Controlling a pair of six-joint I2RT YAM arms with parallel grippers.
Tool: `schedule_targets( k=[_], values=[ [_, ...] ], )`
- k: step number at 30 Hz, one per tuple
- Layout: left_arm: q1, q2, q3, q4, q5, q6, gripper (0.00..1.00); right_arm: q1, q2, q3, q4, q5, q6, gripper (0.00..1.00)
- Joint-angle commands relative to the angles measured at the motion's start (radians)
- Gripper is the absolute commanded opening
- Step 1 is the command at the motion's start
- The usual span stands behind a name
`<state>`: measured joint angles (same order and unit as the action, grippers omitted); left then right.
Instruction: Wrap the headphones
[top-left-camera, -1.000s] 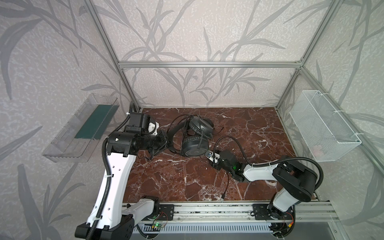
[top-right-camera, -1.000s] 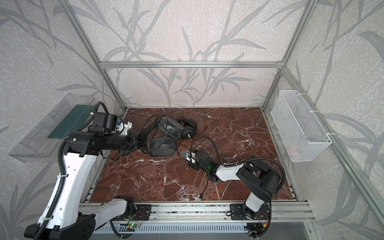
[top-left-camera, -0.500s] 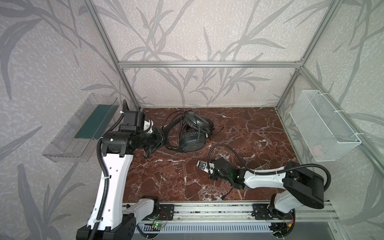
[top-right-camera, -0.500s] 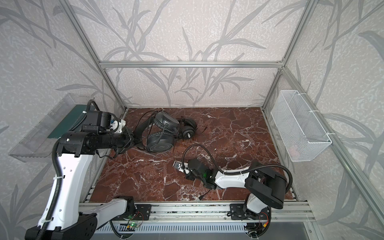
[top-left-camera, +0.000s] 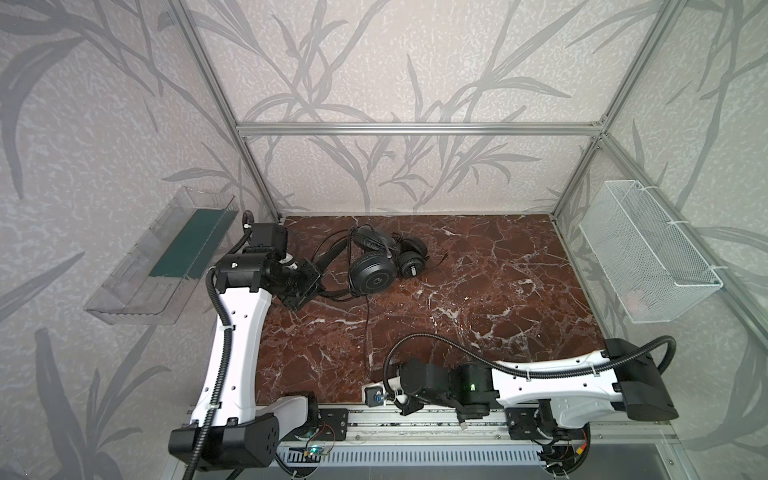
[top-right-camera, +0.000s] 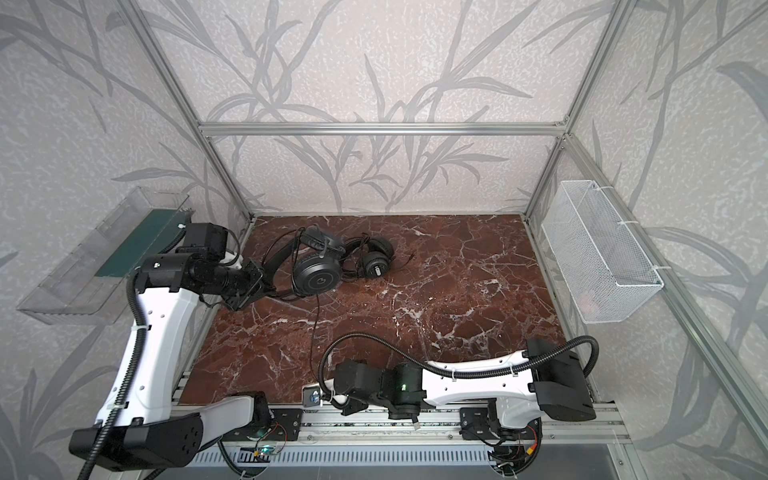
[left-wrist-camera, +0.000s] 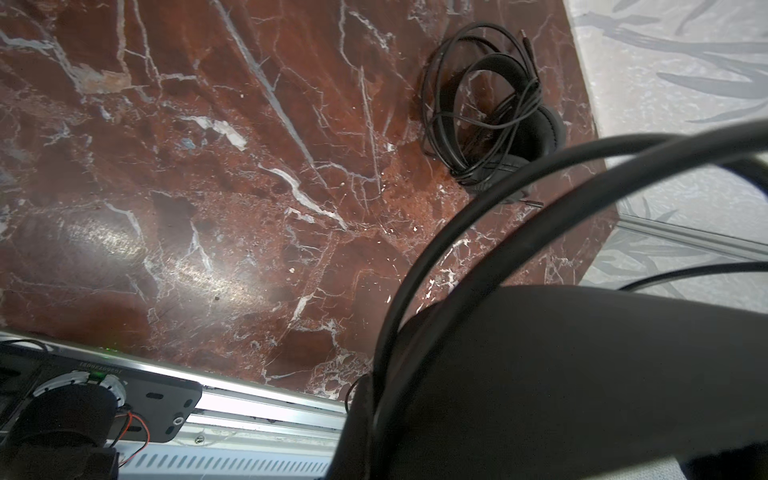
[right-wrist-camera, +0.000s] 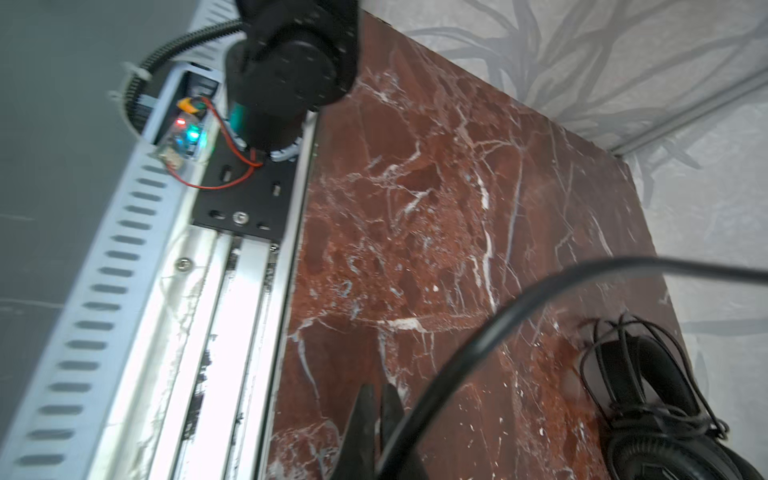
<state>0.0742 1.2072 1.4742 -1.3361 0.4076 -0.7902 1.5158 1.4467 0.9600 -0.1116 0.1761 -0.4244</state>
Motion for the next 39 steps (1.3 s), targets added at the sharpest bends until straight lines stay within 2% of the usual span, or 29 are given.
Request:
schedule_targets(
  k=[1, 7, 14, 19, 23, 26, 28, 30, 33, 35, 37, 39],
  values=[
    [0.015, 0.001, -0.011, 0.061, -0.024, -0.035, 0.0, 0.04, -0.037, 0.064, -0.173, -0.097, -0.029, 0.0],
    [0.028, 0.026, -0.06, 0.103, -0.153, -0.023, 0.0, 0.116, -0.087, 0.136, -0.29, -0.136, -0.07, 0.0],
    [0.052, 0.098, -0.109, 0.181, -0.174, -0.052, 0.0, 0.178, -0.08, 0.251, -0.398, -0.224, -0.069, 0.0],
    [0.125, 0.164, -0.133, 0.219, -0.054, -0.077, 0.0, 0.178, -0.062, 0.282, -0.457, -0.293, -0.034, 0.0],
    [0.156, 0.212, -0.115, 0.227, -0.038, -0.089, 0.0, 0.178, -0.118, 0.281, -0.434, -0.364, 0.007, 0.0],
    [0.163, 0.238, -0.116, 0.247, 0.002, -0.105, 0.0, 0.178, -0.147, 0.209, -0.39, -0.348, -0.001, 0.0],
    [0.167, 0.239, -0.124, 0.271, 0.066, -0.121, 0.0, 0.176, -0.124, 0.173, -0.397, -0.269, 0.016, 0.0],
    [0.172, 0.234, -0.106, 0.255, 0.076, -0.117, 0.0, 0.136, -0.121, 0.127, -0.403, -0.22, 0.041, 0.0],
    [0.179, 0.203, -0.107, 0.246, 0.11, -0.114, 0.0, 0.027, -0.171, 0.006, -0.296, -0.244, 0.083, 0.0],
    [0.179, 0.17, -0.147, 0.288, 0.185, -0.145, 0.0, -0.025, -0.198, -0.057, -0.199, -0.276, 0.088, 0.0],
    [0.179, 0.145, -0.187, 0.326, 0.258, -0.173, 0.0, -0.066, -0.212, -0.084, -0.136, -0.257, 0.084, 0.0],
    [0.179, 0.121, -0.196, 0.319, 0.282, -0.168, 0.0, -0.162, -0.216, -0.09, -0.104, -0.291, 0.118, 0.0]
  ],
)
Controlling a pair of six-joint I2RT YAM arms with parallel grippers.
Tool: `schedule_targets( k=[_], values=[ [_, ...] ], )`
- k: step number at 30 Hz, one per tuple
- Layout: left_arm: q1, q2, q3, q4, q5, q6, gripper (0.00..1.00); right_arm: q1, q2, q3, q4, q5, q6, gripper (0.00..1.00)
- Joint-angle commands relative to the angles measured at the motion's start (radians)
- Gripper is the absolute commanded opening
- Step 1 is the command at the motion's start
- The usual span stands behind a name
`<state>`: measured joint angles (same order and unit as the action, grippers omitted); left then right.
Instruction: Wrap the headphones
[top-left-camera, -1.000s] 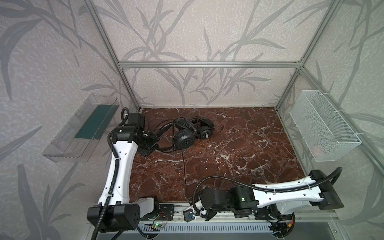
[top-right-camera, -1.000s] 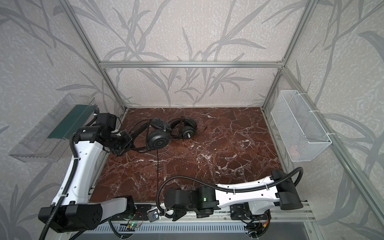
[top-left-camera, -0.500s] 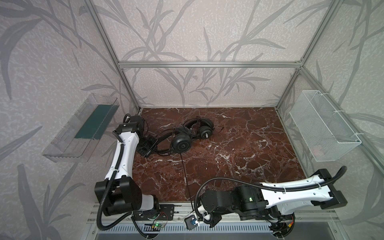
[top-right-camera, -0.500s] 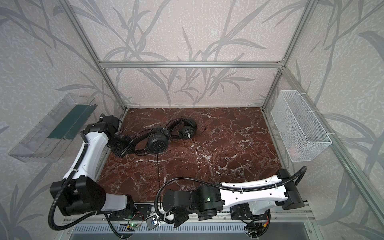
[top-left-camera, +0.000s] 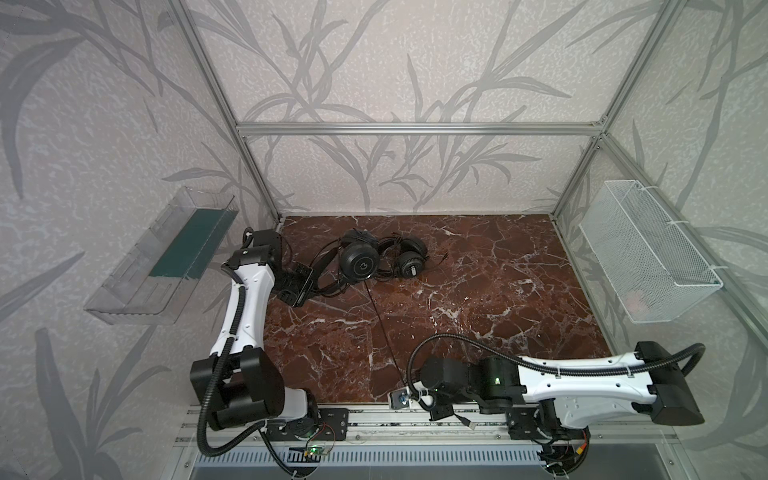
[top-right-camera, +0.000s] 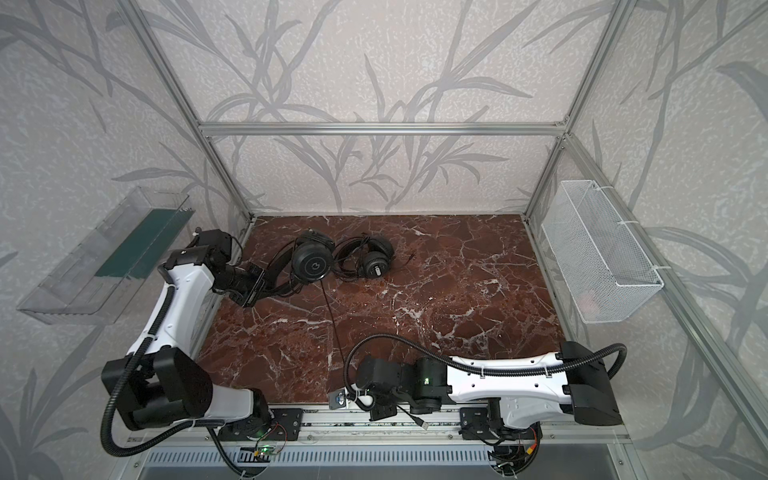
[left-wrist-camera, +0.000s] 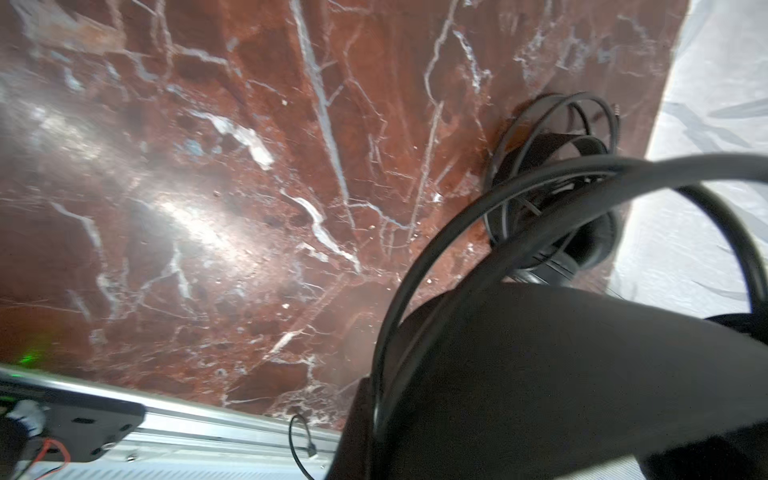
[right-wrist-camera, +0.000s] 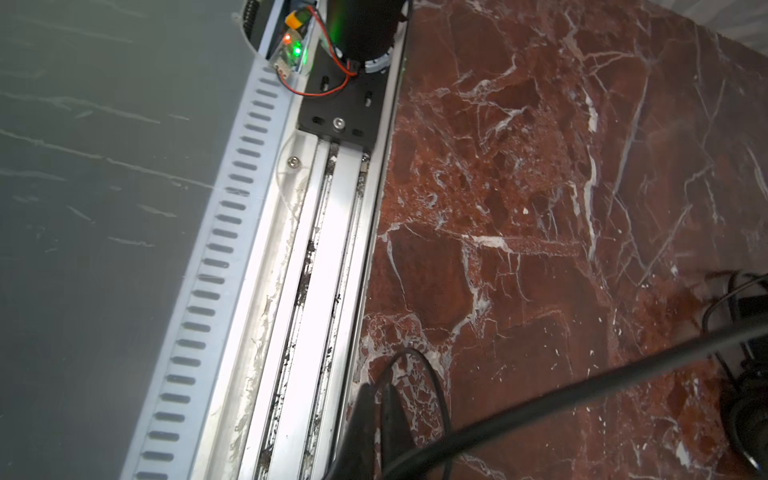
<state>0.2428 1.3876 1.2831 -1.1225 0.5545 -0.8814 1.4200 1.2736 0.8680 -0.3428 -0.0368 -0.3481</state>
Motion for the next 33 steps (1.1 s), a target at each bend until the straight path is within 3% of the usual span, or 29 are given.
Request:
schedule_targets(
  k=[1, 3, 8, 11, 16, 21, 27, 33],
  values=[
    [0.011, -0.073, -0.005, 0.094, 0.131, -0.07, 0.0, -0.123, -0.046, -0.01, 0.151, -0.084, 0.072, 0.0],
    [0.01, -0.107, -0.002, 0.077, 0.114, -0.062, 0.0, -0.217, -0.046, -0.027, 0.203, -0.127, 0.12, 0.0],
    [0.01, -0.119, 0.029, 0.043, 0.069, -0.048, 0.0, -0.223, -0.002, -0.001, 0.189, -0.242, 0.123, 0.0],
    [0.011, -0.095, 0.057, 0.022, 0.041, -0.027, 0.0, -0.19, 0.011, 0.017, 0.118, -0.185, 0.136, 0.0],
    [0.01, -0.072, 0.097, -0.013, -0.101, 0.013, 0.0, -0.031, -0.011, 0.057, 0.023, -0.045, 0.06, 0.0],
    [-0.006, -0.073, 0.067, -0.011, -0.236, 0.044, 0.0, 0.07, 0.023, 0.218, -0.17, 0.02, -0.037, 0.0],
    [-0.047, -0.103, 0.007, 0.01, -0.386, 0.064, 0.0, 0.08, 0.074, 0.418, -0.381, 0.049, -0.15, 0.0],
    [-0.075, -0.102, -0.036, 0.029, -0.412, 0.085, 0.0, 0.086, 0.213, 0.638, -0.556, 0.07, -0.23, 0.0]
  ],
)
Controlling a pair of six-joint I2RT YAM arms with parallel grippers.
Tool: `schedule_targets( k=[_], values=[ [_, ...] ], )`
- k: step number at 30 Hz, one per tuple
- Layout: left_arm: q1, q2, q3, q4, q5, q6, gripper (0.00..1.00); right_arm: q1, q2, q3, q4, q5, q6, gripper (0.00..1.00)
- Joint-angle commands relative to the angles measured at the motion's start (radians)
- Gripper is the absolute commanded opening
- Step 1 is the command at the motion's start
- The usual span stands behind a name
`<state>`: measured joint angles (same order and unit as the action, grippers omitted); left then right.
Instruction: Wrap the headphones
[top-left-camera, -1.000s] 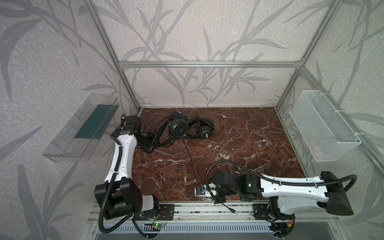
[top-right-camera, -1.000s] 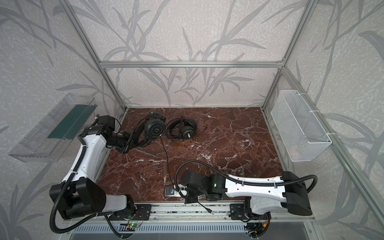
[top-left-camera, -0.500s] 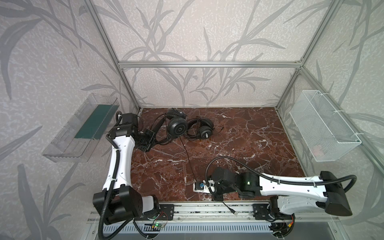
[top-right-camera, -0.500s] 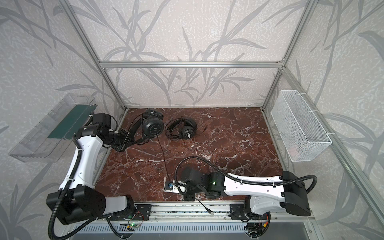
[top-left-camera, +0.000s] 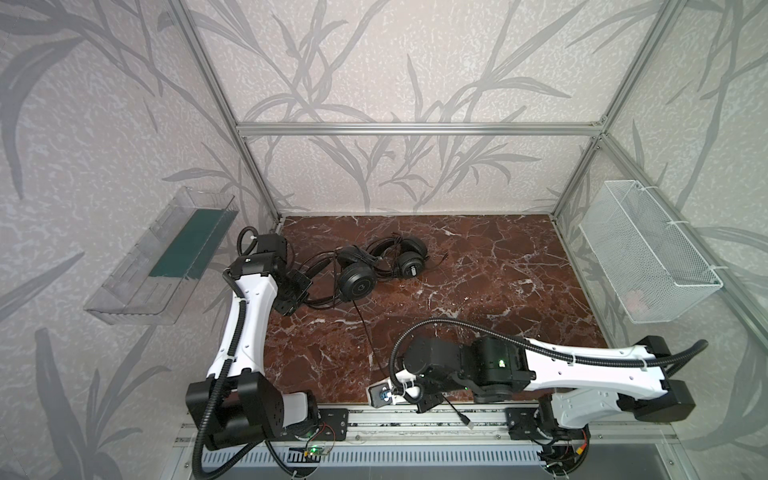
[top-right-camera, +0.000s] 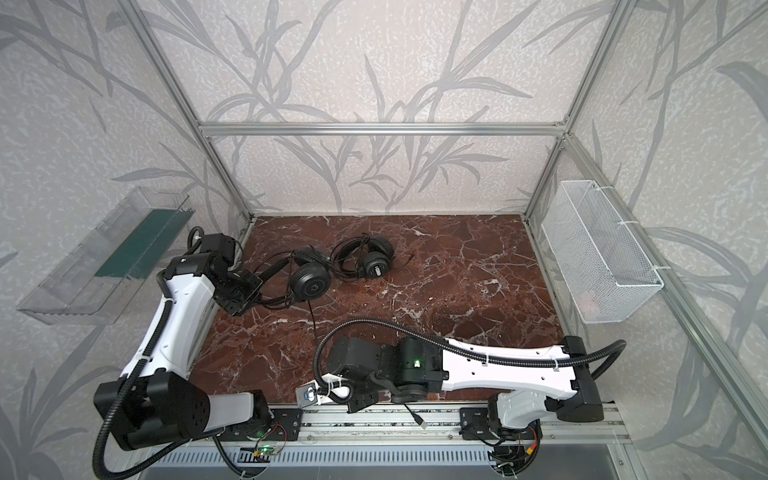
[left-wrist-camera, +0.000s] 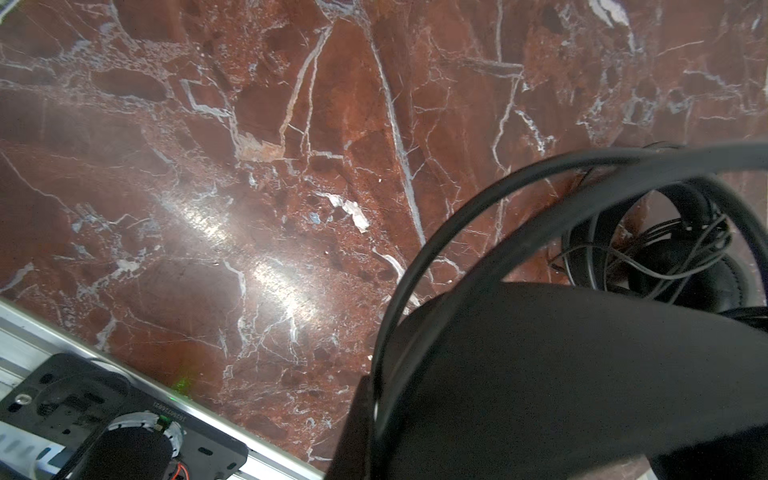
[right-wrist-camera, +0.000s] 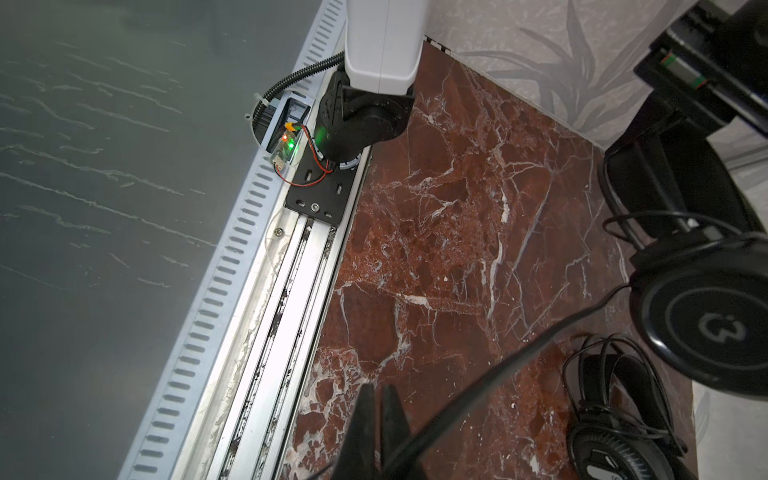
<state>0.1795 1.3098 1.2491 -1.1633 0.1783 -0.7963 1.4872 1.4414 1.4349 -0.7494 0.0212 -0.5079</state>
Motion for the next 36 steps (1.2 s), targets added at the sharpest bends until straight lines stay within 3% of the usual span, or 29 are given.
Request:
schedule_targets(
  k=[1, 6, 12, 23, 28, 36],
  values=[
    [-0.022, -0.022, -0.012, 0.077, -0.037, 0.009, 0.0, 0.019, 0.065, 0.104, -0.172, 0.053, -0.09, 0.0],
    [-0.081, -0.025, -0.066, 0.091, -0.071, 0.061, 0.0, 0.01, 0.096, 0.224, -0.238, 0.226, -0.182, 0.0],
    [-0.162, -0.064, -0.137, 0.109, -0.137, 0.117, 0.0, -0.045, 0.042, 0.198, -0.155, 0.286, -0.255, 0.0],
    [-0.26, -0.087, -0.224, 0.134, -0.156, 0.189, 0.0, -0.152, -0.01, 0.132, 0.015, 0.358, -0.327, 0.0],
    [-0.282, -0.093, -0.252, 0.148, -0.155, 0.203, 0.0, -0.184, -0.037, 0.154, 0.018, 0.321, -0.343, 0.0],
    [-0.332, -0.101, -0.243, 0.152, -0.112, 0.206, 0.0, -0.25, -0.001, 0.209, 0.023, 0.145, -0.343, 0.0]
  ],
)
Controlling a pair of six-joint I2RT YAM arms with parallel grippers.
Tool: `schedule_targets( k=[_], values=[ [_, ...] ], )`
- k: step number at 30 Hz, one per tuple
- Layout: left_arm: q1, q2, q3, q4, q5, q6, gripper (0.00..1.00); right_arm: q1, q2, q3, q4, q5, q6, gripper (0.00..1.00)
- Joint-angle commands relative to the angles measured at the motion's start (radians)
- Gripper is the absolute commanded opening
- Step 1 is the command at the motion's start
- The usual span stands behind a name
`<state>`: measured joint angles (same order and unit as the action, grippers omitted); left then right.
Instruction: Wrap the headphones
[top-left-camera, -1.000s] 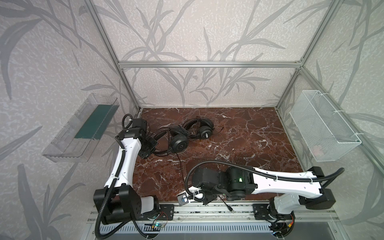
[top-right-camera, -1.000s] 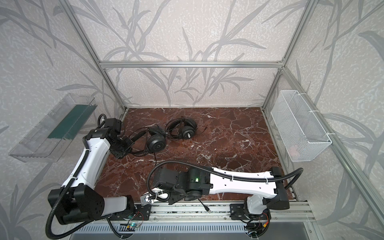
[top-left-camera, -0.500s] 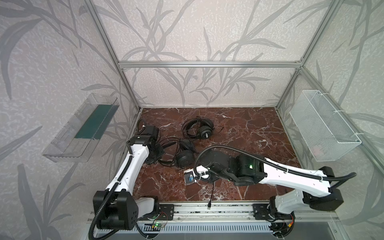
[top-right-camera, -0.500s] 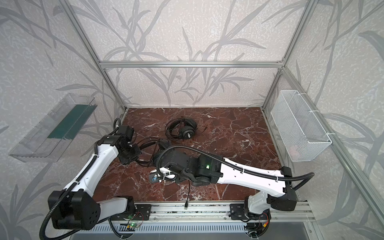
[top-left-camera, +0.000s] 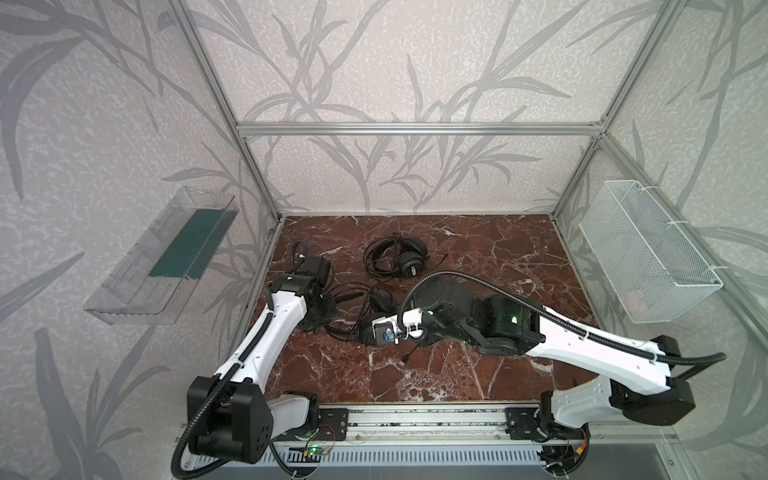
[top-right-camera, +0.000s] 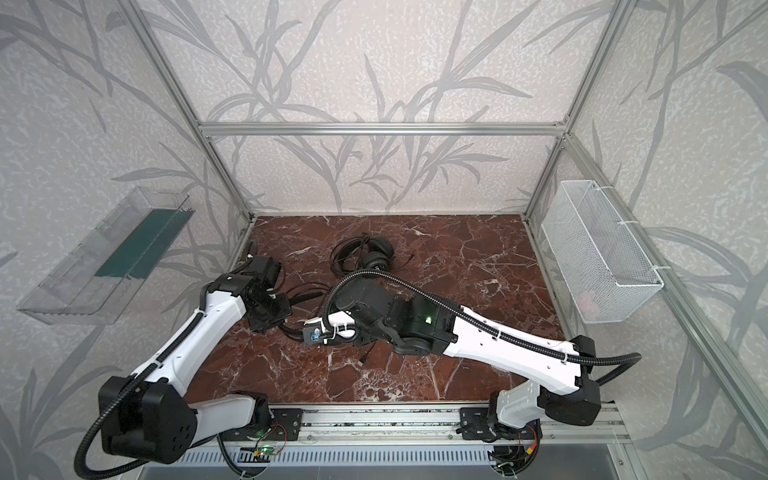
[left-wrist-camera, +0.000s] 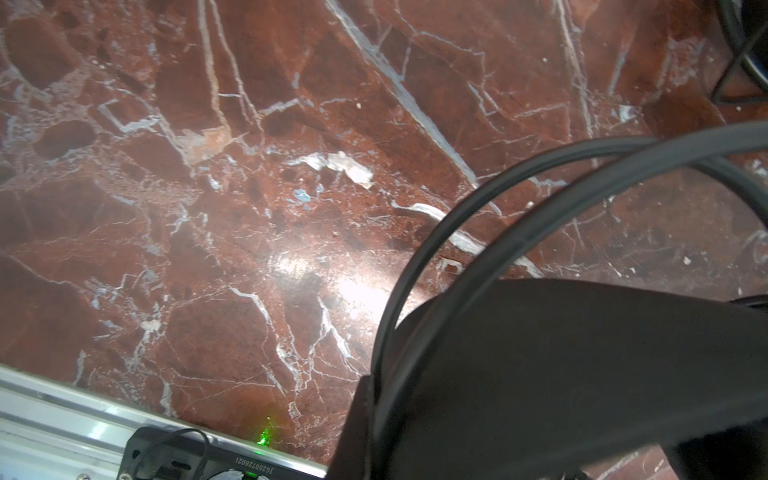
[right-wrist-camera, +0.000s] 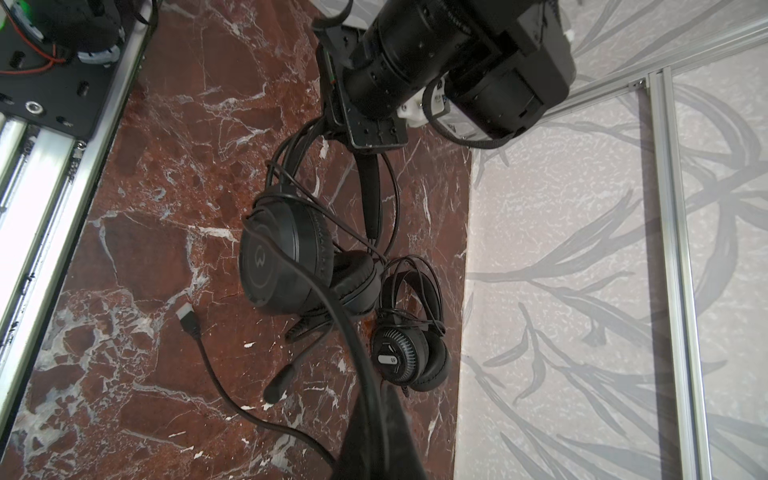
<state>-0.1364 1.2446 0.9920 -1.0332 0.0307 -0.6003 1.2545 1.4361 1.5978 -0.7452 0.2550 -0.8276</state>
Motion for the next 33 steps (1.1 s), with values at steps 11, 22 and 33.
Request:
schedule_targets(
  k=[11, 22, 33],
  values=[
    [-0.094, -0.078, 0.016, 0.04, 0.116, -0.001, 0.0, -0.142, 0.201, 0.293, -0.091, -0.264, -0.012, 0.0],
    [-0.134, -0.126, 0.039, 0.016, 0.154, 0.016, 0.0, -0.284, 0.265, 0.332, -0.157, -0.271, -0.017, 0.0],
    [-0.158, -0.126, 0.048, 0.036, 0.214, -0.011, 0.0, -0.304, 0.419, 0.464, -0.201, -0.46, 0.032, 0.0]
  ],
)
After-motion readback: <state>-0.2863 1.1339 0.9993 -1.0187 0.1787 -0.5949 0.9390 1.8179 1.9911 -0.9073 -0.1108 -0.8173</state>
